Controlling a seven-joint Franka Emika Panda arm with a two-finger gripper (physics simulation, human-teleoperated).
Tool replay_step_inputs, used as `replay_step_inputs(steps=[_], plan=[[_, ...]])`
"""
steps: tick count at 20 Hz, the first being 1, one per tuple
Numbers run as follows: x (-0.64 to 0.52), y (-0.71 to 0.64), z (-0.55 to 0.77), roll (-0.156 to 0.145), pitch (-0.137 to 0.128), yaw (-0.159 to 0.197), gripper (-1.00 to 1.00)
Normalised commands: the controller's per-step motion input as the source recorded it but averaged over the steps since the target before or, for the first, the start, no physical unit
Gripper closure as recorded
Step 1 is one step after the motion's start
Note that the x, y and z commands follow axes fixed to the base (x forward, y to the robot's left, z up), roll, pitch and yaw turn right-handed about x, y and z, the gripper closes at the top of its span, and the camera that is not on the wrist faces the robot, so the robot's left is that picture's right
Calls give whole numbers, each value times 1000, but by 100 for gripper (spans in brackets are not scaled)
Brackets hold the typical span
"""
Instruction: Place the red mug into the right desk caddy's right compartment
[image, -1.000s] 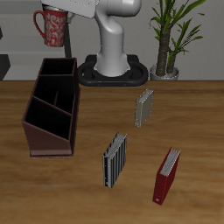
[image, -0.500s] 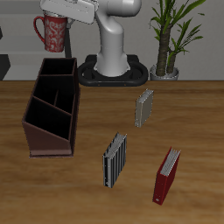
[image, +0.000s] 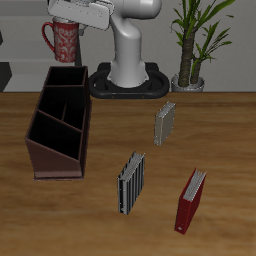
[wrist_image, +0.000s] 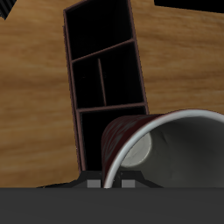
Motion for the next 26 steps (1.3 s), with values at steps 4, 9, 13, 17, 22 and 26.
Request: replay_step_inputs(steps=[4,9,13,17,22,26], plan=[[115,-144,-249,-14,35,-45,100],[5,-115,-233,-15,31,-89,100],[39,128,-280,25,44,-38,100],[99,97,-207,30,39,-20,100],[123,37,-279,20,45,-21,100],[140,-32,-356,2,66,-42,100]])
